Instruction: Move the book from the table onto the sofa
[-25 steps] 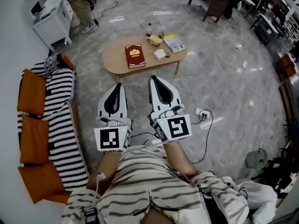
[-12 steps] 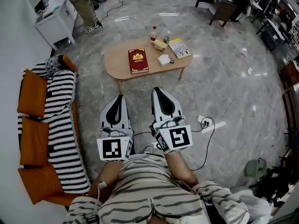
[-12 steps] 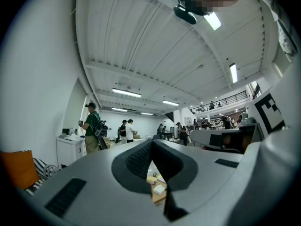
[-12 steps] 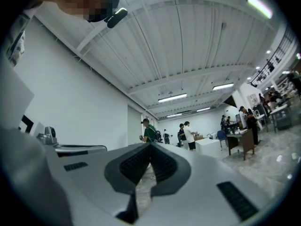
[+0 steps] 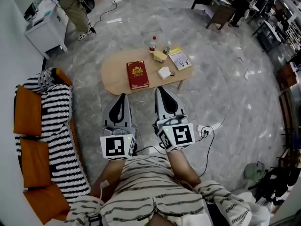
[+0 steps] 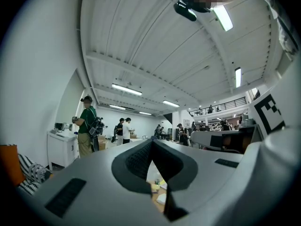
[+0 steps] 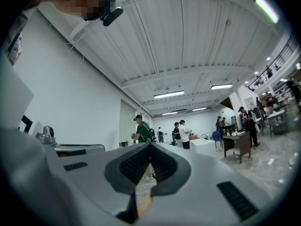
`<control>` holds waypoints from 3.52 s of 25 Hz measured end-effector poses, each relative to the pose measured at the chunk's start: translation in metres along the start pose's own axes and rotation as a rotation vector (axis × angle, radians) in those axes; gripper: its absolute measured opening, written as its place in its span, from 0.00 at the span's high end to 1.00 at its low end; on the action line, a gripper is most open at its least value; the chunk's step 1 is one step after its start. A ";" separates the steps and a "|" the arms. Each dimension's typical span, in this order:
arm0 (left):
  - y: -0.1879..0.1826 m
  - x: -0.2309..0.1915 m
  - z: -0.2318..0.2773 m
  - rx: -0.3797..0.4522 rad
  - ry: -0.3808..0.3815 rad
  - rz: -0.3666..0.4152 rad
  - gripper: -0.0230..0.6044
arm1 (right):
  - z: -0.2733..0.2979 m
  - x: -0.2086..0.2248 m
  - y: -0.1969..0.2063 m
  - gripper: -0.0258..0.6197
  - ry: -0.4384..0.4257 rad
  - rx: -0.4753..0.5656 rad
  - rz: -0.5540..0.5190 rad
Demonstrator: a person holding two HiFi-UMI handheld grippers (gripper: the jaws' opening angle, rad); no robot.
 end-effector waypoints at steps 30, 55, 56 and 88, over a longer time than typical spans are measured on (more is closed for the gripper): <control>0.084 -0.154 0.227 -0.140 0.041 -0.061 0.96 | 0.266 0.048 0.076 0.94 0.060 -0.141 -0.006; 0.214 -0.190 0.341 -0.398 -0.070 -0.187 0.96 | 0.388 0.120 0.207 0.94 -0.028 -0.405 0.046; 0.221 -0.192 0.340 -0.412 -0.066 -0.196 0.95 | 0.390 0.120 0.212 0.94 -0.027 -0.416 0.047; 0.474 -0.244 0.343 -0.703 -0.040 -0.458 0.75 | 0.407 0.159 0.467 0.66 0.078 -0.787 0.120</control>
Point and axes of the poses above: the fingertips, and each gripper's own axes: z forward along the fingers, x to its right, y out of its underside, the point moved 5 cm from there along -z, backward along the fingers, and after that the axes turned 12 degrees about y, right-handed, at the moved point
